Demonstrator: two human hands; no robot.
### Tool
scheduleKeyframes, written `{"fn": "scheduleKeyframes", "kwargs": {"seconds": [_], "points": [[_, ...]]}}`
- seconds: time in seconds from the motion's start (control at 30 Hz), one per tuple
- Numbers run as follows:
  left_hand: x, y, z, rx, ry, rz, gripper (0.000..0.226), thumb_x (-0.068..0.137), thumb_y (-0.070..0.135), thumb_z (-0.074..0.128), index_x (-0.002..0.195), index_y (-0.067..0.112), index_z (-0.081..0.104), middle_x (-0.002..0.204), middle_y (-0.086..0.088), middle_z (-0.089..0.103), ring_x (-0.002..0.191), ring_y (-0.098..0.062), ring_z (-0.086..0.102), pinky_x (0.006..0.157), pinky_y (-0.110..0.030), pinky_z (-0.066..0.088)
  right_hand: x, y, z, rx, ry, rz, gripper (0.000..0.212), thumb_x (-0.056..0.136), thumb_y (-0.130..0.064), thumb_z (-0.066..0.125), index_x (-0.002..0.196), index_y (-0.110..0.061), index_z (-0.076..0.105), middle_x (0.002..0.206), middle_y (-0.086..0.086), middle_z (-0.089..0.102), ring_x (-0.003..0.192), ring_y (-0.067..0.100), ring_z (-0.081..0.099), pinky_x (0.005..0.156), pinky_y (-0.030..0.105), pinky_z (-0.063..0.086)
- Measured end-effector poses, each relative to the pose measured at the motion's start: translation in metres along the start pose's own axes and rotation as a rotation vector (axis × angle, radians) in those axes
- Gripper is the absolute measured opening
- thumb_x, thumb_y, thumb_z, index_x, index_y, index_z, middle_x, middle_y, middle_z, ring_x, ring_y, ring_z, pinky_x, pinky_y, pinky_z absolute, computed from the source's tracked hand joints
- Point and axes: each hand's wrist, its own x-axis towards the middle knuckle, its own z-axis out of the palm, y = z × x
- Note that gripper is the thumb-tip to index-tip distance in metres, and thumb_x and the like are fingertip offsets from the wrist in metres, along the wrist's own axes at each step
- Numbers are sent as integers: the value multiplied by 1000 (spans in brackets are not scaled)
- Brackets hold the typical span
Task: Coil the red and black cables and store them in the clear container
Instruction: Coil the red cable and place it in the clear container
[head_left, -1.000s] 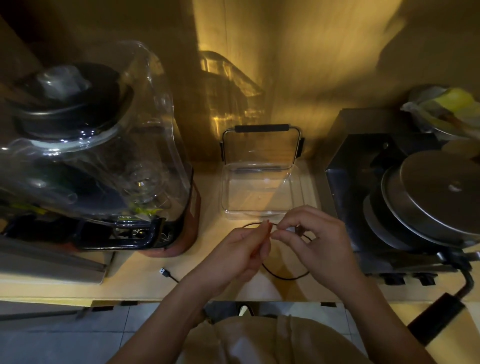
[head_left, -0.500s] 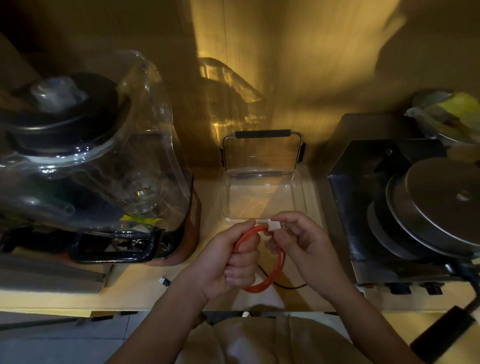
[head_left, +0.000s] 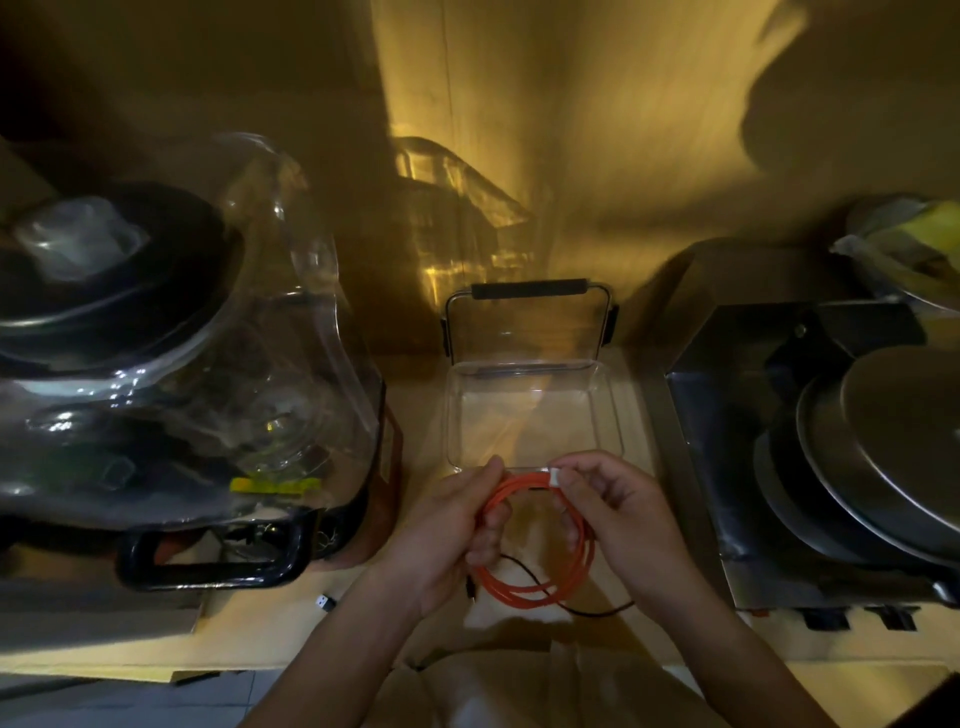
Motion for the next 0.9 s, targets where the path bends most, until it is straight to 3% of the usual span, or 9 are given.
{"fn": "scheduleKeyframes", "kwargs": {"seconds": [0.2,0.3,0.4,0.53,0.7,0.83,0.9], "points": [[15,4,-6,-19,84,18,25,99,15,50,117,4,63,75,-6,63,60,-14,53,61,-26,48,26,8,-1,51,102,105,11,96,-8,57,98,-5,67,60,6,59,49,11,53,47,21,48],[25,2,-10,-43,124,-45,21,98,12,52,116,6,62,83,-9,68,71,-17,64,72,-34,57,42,16,-1,107,122,177,12,97,-8,55,100,-5,66,62,7,56,54,13,50,52,24,45],[37,0,-16,-5,146,-120,23,99,16,52,117,8,63,89,-7,72,89,-21,68,90,-46,55,61,24,-4,198,159,224,12,98,-6,53,99,-6,64,64,6,56,52,12,49,49,23,44],[53,-1,-18,51,188,-177,22,99,15,52,117,10,63,94,-8,77,87,-20,72,83,-40,58,88,35,-7,199,184,270,12,99,-7,52,101,-5,64,64,6,55,52,13,47,48,22,43],[81,-1,-17,6,285,-165,23,97,6,54,118,7,60,111,-24,71,92,-30,71,76,-33,60,124,41,-9,53,135,283,22,101,-10,48,110,-15,67,62,2,53,52,12,49,45,19,43],[109,2,-13,-130,414,-125,32,84,-1,66,116,4,61,92,-20,74,74,-23,71,69,-31,60,159,47,-11,-219,142,206,24,102,-14,48,109,-19,71,79,-8,64,67,2,60,60,18,49],[126,2,-12,-187,470,-132,28,86,-1,64,114,3,61,83,-15,74,65,-18,72,58,-26,60,175,51,-11,-261,150,198,23,102,-13,48,104,-21,70,77,-11,65,60,-3,62,53,12,48]]}}
